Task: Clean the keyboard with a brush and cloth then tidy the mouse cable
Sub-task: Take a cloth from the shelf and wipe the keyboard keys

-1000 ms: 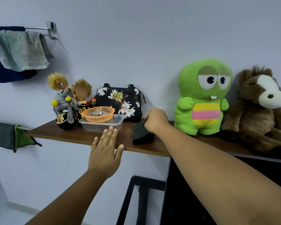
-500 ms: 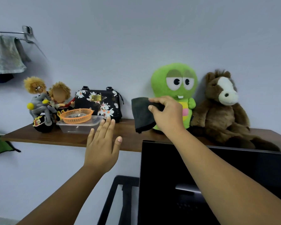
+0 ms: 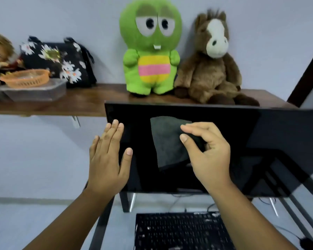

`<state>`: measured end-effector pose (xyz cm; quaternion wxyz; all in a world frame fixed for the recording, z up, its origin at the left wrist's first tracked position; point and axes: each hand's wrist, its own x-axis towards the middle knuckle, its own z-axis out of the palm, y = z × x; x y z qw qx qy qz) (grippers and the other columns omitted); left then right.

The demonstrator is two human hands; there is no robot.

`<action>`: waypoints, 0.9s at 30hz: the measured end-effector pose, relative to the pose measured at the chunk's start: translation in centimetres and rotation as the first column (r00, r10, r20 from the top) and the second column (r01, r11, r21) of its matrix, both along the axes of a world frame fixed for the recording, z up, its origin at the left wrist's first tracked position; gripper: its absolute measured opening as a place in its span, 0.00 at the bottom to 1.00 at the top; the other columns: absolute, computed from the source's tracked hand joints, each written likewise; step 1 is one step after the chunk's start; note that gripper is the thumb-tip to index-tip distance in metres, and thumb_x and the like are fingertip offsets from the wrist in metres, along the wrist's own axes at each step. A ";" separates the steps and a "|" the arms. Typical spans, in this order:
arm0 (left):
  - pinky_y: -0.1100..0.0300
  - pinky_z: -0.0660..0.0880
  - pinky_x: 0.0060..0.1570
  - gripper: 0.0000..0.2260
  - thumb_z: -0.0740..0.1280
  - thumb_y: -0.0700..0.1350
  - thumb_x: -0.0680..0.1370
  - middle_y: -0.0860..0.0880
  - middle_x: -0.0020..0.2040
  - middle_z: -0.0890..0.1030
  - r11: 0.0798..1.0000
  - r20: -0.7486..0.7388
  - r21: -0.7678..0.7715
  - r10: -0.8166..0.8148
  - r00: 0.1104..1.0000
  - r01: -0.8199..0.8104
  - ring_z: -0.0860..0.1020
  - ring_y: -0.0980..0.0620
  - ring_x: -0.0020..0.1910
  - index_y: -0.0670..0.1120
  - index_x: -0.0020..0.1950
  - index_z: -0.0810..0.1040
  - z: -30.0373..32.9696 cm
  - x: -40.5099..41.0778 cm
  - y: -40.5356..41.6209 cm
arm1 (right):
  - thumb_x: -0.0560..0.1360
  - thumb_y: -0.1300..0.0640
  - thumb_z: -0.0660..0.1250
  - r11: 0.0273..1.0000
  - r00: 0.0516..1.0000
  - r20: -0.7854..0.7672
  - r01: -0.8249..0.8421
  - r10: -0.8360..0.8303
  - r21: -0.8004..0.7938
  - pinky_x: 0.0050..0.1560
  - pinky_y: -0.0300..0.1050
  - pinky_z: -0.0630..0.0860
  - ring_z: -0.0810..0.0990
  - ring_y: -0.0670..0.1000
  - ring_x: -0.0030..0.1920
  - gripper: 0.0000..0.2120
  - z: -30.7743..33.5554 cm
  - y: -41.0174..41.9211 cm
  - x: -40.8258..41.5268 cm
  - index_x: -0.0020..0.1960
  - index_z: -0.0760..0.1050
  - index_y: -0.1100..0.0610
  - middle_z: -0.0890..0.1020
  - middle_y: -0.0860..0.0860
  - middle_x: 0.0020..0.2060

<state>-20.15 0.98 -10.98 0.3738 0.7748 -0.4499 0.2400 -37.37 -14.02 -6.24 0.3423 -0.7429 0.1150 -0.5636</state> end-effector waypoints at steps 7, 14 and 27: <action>0.53 0.50 0.75 0.25 0.54 0.51 0.80 0.52 0.77 0.61 0.983 -0.174 0.181 0.006 0.985 0.026 0.54 0.55 0.78 0.47 0.77 0.60 -9.5 -5.1 0.9 | 0.72 0.68 0.72 0.965 0.938 -0.312 -0.066 0.147 0.255 0.55 0.33 0.74 0.80 0.44 0.53 0.11 -11.9 -0.6 -5.2 0.49 0.84 0.53 0.80 0.45 0.48; 0.51 0.49 0.76 0.26 0.47 0.57 0.81 0.55 0.78 0.58 0.905 -0.342 0.425 0.166 0.925 -0.006 0.51 0.58 0.77 0.51 0.78 0.58 -19.2 -6.3 2.2 | 0.73 0.66 0.73 0.887 0.747 -0.576 -0.042 0.334 0.459 0.53 0.29 0.72 0.79 0.41 0.51 0.10 -21.4 -1.8 -5.8 0.46 0.85 0.52 0.80 0.44 0.48; 0.51 0.46 0.75 0.34 0.40 0.62 0.75 0.53 0.79 0.55 0.745 -0.449 0.666 0.364 0.816 0.034 0.51 0.54 0.78 0.50 0.79 0.55 -26.4 -6.0 5.0 | 0.74 0.37 0.65 0.992 0.153 -0.986 0.094 0.066 0.081 0.57 0.49 0.77 0.68 0.53 0.65 0.24 -27.5 -1.1 -5.6 0.69 0.71 0.40 0.67 0.41 0.68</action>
